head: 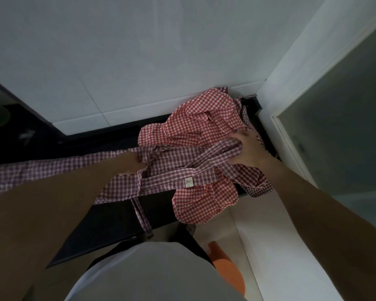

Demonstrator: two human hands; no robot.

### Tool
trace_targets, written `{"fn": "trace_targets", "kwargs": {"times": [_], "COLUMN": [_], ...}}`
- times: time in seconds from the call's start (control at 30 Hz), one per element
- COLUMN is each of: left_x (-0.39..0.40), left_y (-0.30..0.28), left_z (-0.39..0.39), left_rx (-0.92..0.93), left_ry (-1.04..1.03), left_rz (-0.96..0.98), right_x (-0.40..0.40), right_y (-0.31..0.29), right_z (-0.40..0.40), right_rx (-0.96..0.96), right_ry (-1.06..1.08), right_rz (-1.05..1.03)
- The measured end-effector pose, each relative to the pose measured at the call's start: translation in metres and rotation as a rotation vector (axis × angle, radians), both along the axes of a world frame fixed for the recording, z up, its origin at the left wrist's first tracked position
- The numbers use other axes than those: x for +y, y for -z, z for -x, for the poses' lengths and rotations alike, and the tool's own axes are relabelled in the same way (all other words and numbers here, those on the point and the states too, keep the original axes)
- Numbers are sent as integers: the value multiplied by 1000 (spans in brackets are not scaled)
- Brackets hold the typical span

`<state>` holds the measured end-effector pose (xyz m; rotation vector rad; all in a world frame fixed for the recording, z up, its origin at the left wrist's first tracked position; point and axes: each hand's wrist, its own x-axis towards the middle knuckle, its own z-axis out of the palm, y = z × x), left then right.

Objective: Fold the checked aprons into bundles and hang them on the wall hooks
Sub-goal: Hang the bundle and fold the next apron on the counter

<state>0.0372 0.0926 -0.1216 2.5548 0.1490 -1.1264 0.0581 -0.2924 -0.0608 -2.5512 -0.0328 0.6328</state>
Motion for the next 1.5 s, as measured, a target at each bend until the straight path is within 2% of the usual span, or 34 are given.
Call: {"fn": "trace_targets", "kwargs": {"times": [0.2, 0.33, 0.43, 0.5, 0.57, 0.63, 0.7, 0.73, 0.8, 0.9, 1.03, 1.13, 1.27, 1.5], "left_x": [0, 7, -3, -2, 5, 9, 8, 7, 6, 4, 3, 6, 24, 69], "left_y": [21, 46, 51, 54, 60, 56, 49, 46, 47, 47, 47, 47, 45, 32], "left_z": [9, 11, 9, 5, 1, 4, 12, 18, 29, 43, 51, 55, 67, 89], "left_rx": [-22, 19, 3, 57, 103, 92, 6, -54, -169, -262, -226, -206, -313, -237], "left_ry": [-204, -389, -431, -432, -400, -332, -208, -154, -87, -81, -45, -14, 49, 155], "left_rz": [163, 147, 84, 86, 117, 128, 103, 78, 43, 112, 83, 151, 293, 37], "right_x": [-17, -49, -56, -54, -48, -36, -17, -4, 26, 80, 137, 142, 134, 180], "right_y": [-8, -19, -12, -8, -6, 0, 6, 7, 13, 26, 62, 84, 86, 70], "right_z": [-8, -7, -5, -6, -5, -2, 5, 10, 21, 45, 73, 79, 77, 82], "right_rx": [5, 182, 370, 375, 213, -120, -524, -657, -721, -591, -399, -246, -187, -147], "right_ry": [77, 59, 179, 215, 207, 321, 436, 386, 117, -229, -505, -520, -494, -394], "right_rz": [-30, 170, 84, 49, 65, 63, 37, 25, -48, -121, -118, 26, 172, 377]}}
